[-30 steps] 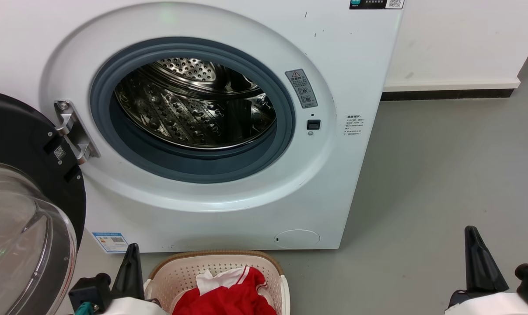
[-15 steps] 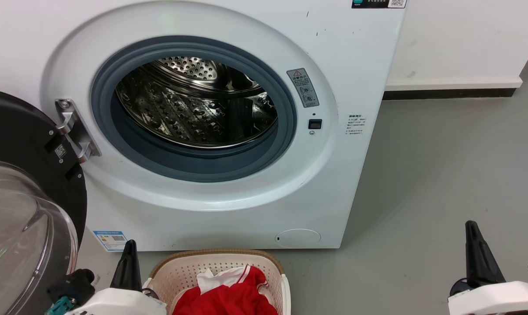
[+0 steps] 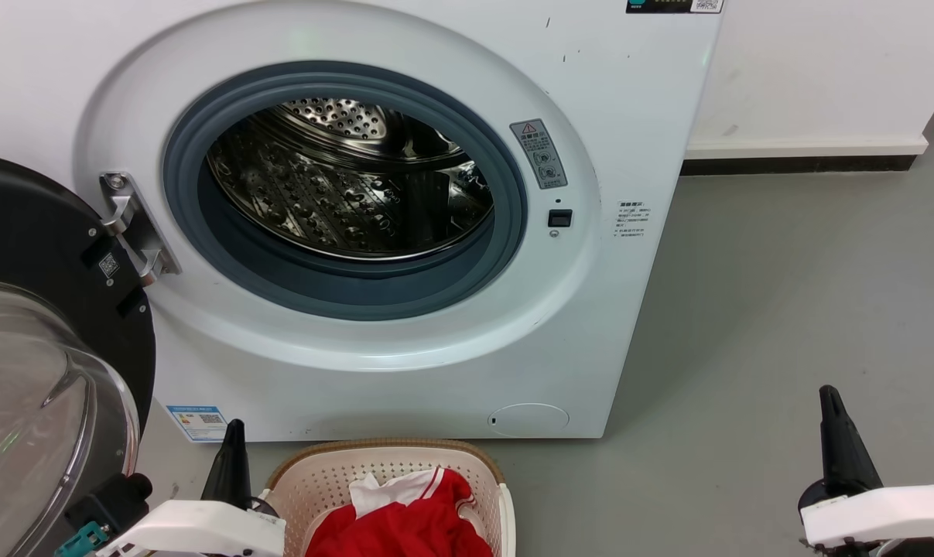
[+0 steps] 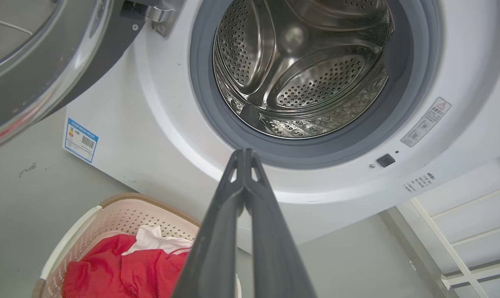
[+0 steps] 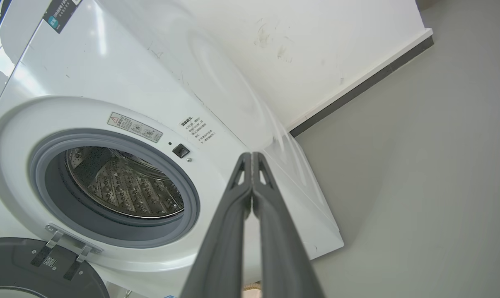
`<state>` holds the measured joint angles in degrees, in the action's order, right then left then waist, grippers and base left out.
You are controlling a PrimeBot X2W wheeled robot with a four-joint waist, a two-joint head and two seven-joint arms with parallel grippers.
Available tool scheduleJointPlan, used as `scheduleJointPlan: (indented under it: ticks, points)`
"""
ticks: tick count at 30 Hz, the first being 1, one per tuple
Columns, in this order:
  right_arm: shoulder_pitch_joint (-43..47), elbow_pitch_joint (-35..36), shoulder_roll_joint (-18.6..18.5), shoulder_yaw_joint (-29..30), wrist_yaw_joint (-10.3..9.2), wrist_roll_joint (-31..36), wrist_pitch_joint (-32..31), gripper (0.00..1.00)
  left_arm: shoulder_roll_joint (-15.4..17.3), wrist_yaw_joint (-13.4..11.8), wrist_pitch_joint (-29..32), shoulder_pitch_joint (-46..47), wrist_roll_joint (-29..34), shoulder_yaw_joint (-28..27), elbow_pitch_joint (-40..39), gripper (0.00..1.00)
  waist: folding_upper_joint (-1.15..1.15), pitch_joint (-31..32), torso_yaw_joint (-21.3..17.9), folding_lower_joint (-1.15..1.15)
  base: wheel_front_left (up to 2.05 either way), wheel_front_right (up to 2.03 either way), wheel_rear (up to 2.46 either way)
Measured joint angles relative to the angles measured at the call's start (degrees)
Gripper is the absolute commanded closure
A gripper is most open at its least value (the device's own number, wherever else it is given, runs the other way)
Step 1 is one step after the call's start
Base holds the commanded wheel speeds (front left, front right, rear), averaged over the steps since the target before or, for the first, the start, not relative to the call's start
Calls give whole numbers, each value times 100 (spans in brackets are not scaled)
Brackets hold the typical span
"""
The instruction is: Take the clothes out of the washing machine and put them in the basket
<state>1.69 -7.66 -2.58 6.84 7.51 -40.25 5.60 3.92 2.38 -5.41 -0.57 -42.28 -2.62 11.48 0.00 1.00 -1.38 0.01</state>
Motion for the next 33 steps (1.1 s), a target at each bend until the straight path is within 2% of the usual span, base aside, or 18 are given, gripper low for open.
scheduleJointPlan:
  ticks: [33]
  points:
    - [-346, -305, -4, -13, -2, -2417, -564, 100, -48, 216, 556, 314, -2325, -181, 123, 100, 0, -44, 52, 0, 0, 0, 0]
